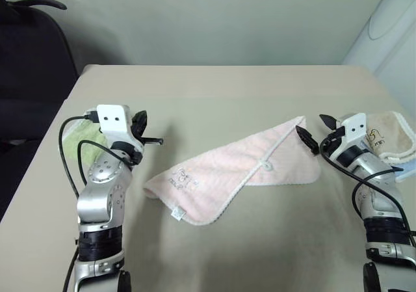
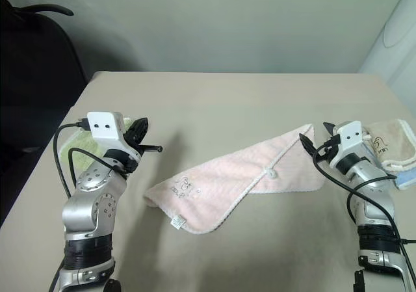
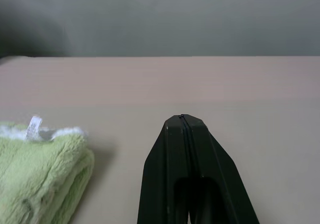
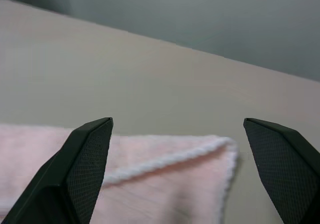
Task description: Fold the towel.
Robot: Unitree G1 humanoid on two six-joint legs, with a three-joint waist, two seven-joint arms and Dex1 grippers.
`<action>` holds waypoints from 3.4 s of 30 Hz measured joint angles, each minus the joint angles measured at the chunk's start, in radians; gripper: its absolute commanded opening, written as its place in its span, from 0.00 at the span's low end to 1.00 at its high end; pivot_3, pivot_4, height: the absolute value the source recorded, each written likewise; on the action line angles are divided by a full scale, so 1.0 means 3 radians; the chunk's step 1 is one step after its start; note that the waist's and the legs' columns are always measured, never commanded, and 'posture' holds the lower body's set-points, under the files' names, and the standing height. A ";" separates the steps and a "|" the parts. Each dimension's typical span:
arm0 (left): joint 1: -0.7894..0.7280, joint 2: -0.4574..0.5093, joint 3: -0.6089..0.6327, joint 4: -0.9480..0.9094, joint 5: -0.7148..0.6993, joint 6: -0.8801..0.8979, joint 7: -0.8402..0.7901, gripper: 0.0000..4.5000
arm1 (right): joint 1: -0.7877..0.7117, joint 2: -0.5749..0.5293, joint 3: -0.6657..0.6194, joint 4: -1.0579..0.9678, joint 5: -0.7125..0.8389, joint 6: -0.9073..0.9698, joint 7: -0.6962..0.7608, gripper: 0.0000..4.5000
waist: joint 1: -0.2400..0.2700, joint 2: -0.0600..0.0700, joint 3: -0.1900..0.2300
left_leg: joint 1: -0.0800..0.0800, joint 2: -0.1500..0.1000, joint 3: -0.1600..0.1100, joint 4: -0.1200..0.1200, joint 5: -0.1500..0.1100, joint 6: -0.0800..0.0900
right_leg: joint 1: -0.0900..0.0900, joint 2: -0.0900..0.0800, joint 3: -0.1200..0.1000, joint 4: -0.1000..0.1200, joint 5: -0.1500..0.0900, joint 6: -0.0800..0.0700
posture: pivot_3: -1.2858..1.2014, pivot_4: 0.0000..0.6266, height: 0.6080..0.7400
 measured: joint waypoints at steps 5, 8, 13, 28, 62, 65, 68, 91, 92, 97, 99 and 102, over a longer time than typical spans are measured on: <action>-0.0085 0.0201 -0.0304 0.0038 0.0121 -0.0120 -0.0320 0.00 | -0.0183 -0.0151 0.0168 0.0358 -0.0368 -0.0268 -0.0004 0.98 | -0.0017 0.0000 0.0000 | 0.0000 0.0000 0.0002 -0.0001 0.0000 0.0000 | -0.0002 0.0000 0.0001 0.0001 0.0000 0.0000 | 0.52 0.24 1.00; -0.0049 0.0279 -0.0323 0.0022 0.0138 -0.0139 -0.0459 0.00 | -0.0335 -0.0225 0.0284 0.0606 -0.0595 -0.0447 -0.0028 0.98 | -0.0021 0.0000 0.0000 | -0.0001 0.0001 0.0002 -0.0003 0.0000 0.0001 | -0.0003 -0.0001 0.0001 0.0001 0.0000 0.0000 | 0.52 0.24 1.00; 0.0073 0.0346 -0.0400 -0.0009 0.0153 -0.0140 -0.0637 0.00 | -0.0474 -0.0343 0.0470 0.0983 -0.0894 -0.0784 -0.0057 0.98 | -0.0005 0.0000 0.0000 | -0.0004 0.0001 0.0000 -0.0003 -0.0001 0.0001 | -0.0004 -0.0002 0.0000 0.0001 0.0000 0.0000 | 0.52 0.24 1.00; 0.0612 0.0714 -0.0640 -0.0465 -0.0146 -0.0170 -0.1648 0.00 | -0.2131 -0.0622 0.1739 0.2996 -0.2538 -0.2045 -0.0455 0.98 | -0.0021 0.0002 0.0001 | -0.0016 0.0007 -0.0001 -0.0020 -0.0012 0.0024 | -0.0023 -0.0010 -0.0005 0.0002 0.0009 -0.0012 | 0.52 0.24 1.00; 0.1223 0.1544 -0.0410 -0.0904 -0.0429 -0.0129 -0.2450 0.28 | -0.2411 -0.0313 0.2339 0.3504 -0.3138 -0.2149 -0.1090 0.00 | -0.0027 0.0004 0.0001 | -0.0050 0.0016 0.0000 -0.0028 0.0000 0.0002 | -0.0065 -0.0010 -0.0012 0.0004 0.0020 -0.0031 | 0.52 0.24 1.00; 0.1248 0.1831 -0.0421 -0.0890 -0.0495 -0.0219 -0.2875 0.54 | -0.2395 -0.0331 0.2287 0.3443 -0.3058 -0.2147 -0.1093 0.00 | -0.0026 0.0004 0.0001 | -0.0057 0.0017 -0.0001 -0.0028 0.0002 0.0000 | -0.0071 -0.0009 -0.0012 0.0005 0.0020 -0.0031 | 0.52 0.24 1.00; 0.1310 0.2052 -0.0473 -0.0935 -0.0500 -0.0312 -0.3213 0.78 | -0.2324 -0.0351 0.2227 0.3393 -0.2996 -0.2148 -0.1098 0.00 | -0.0021 0.0004 0.0001 | -0.0059 0.0017 -0.0004 -0.0027 0.0001 0.0000 | -0.0070 -0.0009 -0.0014 0.0005 0.0021 -0.0032 | 0.52 0.24 1.00; 0.0762 0.1801 -0.1646 -0.0621 0.0373 -0.0695 -0.3370 0.99 | -0.1644 -0.0621 0.1866 0.2461 -0.2542 -0.2123 -0.0861 0.00 | -0.0027 0.0005 0.0000 | -0.0061 0.0020 -0.0009 -0.0027 -0.0004 0.0011 | -0.0070 -0.0010 -0.0017 0.0002 0.0021 -0.0032 | 0.52 0.24 1.00; 0.0763 0.1794 -0.1654 -0.0614 0.0386 -0.0719 -0.3371 0.96 | -0.1600 -0.0646 0.1847 0.2406 -0.2522 -0.2103 -0.0844 0.00 | -0.0026 0.0005 0.0000 | -0.0061 0.0020 -0.0009 -0.0027 -0.0004 0.0011 | -0.0070 -0.0010 -0.0017 0.0002 0.0021 -0.0032 | 0.52 0.24 1.00; 0.0760 0.1747 -0.1686 -0.0586 0.0393 -0.0794 -0.3383 0.63 | -0.1489 -0.0695 0.1770 0.2233 -0.2477 -0.2017 -0.0785 0.00 | -0.0028 0.0007 -0.0001 | -0.0061 0.0020 -0.0009 -0.0027 -0.0004 0.0011 | -0.0070 -0.0010 -0.0017 0.0002 0.0021 -0.0031 | 0.52 0.24 1.00; 0.0756 0.1700 -0.1692 -0.0555 0.0401 -0.0820 -0.3371 0.47 | -0.1458 -0.0699 0.1761 0.2169 -0.2451 -0.1989 -0.0767 0.00 | -0.0028 0.0007 -0.0001 | -0.0061 0.0020 -0.0009 -0.0027 -0.0004 0.0012 | -0.0070 -0.0010 -0.0017 0.0002 0.0021 -0.0031 | 0.52 0.24 1.00; 0.0747 0.1667 -0.1702 -0.0505 0.0444 -0.0887 -0.3352 0.23 | -0.1423 -0.0699 0.1759 0.2105 -0.2439 -0.1953 -0.0747 0.00 | -0.0028 0.0007 -0.0001 | -0.0061 0.0020 -0.0009 -0.0026 -0.0004 0.0012 | -0.0070 -0.0010 -0.0017 0.0002 0.0021 -0.0031 | 0.52 0.24 1.00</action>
